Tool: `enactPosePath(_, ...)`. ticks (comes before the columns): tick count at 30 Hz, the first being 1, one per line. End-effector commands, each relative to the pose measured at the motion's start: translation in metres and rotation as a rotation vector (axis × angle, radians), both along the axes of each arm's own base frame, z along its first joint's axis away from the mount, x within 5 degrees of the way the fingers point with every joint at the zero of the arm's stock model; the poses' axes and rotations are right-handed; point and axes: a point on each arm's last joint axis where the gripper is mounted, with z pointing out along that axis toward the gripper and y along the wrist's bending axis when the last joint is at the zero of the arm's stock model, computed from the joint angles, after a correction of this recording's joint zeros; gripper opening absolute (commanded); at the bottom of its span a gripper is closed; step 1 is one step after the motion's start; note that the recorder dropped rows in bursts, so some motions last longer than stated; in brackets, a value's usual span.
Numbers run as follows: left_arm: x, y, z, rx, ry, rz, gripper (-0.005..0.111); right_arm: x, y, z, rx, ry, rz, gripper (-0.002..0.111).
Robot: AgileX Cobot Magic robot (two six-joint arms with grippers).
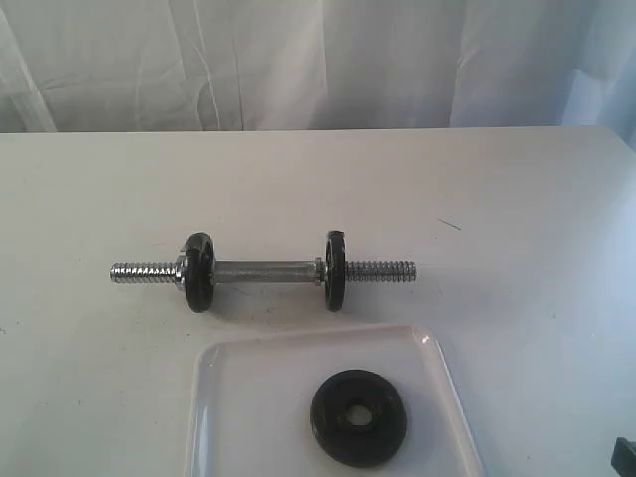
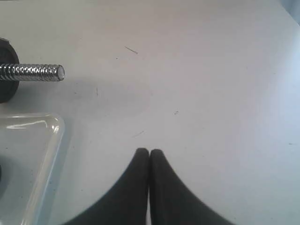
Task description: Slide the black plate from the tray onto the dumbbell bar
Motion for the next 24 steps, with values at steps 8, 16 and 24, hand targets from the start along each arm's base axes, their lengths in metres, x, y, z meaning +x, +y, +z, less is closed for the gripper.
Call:
enactPosePath(8, 0.002, 0.000, 0.019, -0.483, -0.178, 0.082, 0.000, -0.001, 0.000, -0.002, -0.001, 0.002, -0.002, 0.000)
enactPosePath(16, 0.022, -0.002, 0.127, -0.036, -0.084, -0.024, 0.000, -0.001, 0.000, -0.002, -0.001, 0.002, -0.002, 0.000)
enactPosePath(24, 0.124, -0.017, 0.181, 0.273, 0.249, -0.387, 0.000, -0.001, 0.000, -0.002, -0.001, 0.002, -0.002, 0.000)
